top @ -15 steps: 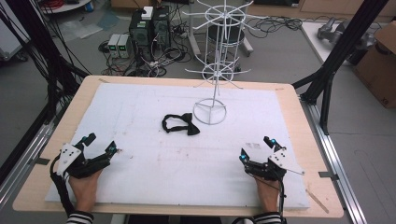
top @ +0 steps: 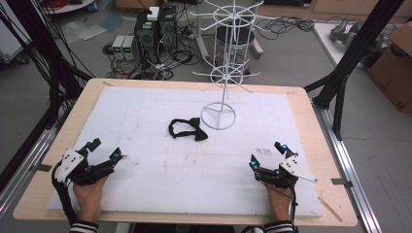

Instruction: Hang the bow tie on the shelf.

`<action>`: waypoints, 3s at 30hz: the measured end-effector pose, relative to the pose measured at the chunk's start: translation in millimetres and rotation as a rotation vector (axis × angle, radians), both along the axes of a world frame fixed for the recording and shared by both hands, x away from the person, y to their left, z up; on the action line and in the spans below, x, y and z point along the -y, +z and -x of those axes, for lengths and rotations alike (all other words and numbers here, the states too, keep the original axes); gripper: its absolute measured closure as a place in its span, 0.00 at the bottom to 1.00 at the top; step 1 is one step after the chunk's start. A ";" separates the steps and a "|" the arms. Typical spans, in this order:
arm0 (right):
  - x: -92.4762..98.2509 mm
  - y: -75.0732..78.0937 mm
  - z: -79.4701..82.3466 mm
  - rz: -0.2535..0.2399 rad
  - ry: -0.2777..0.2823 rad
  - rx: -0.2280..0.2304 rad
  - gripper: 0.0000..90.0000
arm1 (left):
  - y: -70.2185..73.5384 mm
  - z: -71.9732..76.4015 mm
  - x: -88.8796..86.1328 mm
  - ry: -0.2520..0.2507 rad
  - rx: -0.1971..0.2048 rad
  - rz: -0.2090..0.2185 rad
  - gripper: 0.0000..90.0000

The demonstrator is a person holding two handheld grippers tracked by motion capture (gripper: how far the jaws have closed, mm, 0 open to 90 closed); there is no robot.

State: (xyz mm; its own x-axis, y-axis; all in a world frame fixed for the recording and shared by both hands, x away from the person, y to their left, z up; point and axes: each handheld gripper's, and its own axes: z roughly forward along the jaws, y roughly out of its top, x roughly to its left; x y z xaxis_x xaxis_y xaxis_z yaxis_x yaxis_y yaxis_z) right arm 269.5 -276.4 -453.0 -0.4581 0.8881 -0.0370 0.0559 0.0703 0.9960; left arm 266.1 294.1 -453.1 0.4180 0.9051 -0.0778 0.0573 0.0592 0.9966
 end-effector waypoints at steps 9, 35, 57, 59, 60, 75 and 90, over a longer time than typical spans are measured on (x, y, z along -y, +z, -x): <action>0.5 0.1 -0.3 0.001 0.001 0.002 0.03 | 0.2 -0.5 -0.9 0.004 -0.005 0.011 0.16; 0.4 0.0 0.1 -0.005 -0.003 0.001 0.03 | 64.8 -36.0 20.7 -0.141 -0.033 -0.130 0.16; 1.2 0.0 -0.5 -0.010 -0.004 0.001 0.03 | 79.4 -97.0 77.8 -0.309 -0.253 -0.159 0.16; 1.6 0.0 -0.6 -0.010 -0.004 0.001 0.03 | 81.9 -101.5 82.8 -0.322 -0.263 -0.154 0.16; 1.5 0.0 -0.7 -0.013 -0.004 0.001 0.03 | 82.4 -103.8 85.1 -0.330 -0.256 -0.151 0.16; 1.3 -0.1 -0.1 -0.014 -0.003 0.001 0.03 | 87.3 -136.9 132.8 -0.434 -0.373 -0.324 0.17; 1.6 -0.3 0.6 -0.017 -0.004 0.005 0.03 | 71.6 -157.1 189.5 -0.537 -0.465 -0.503 0.17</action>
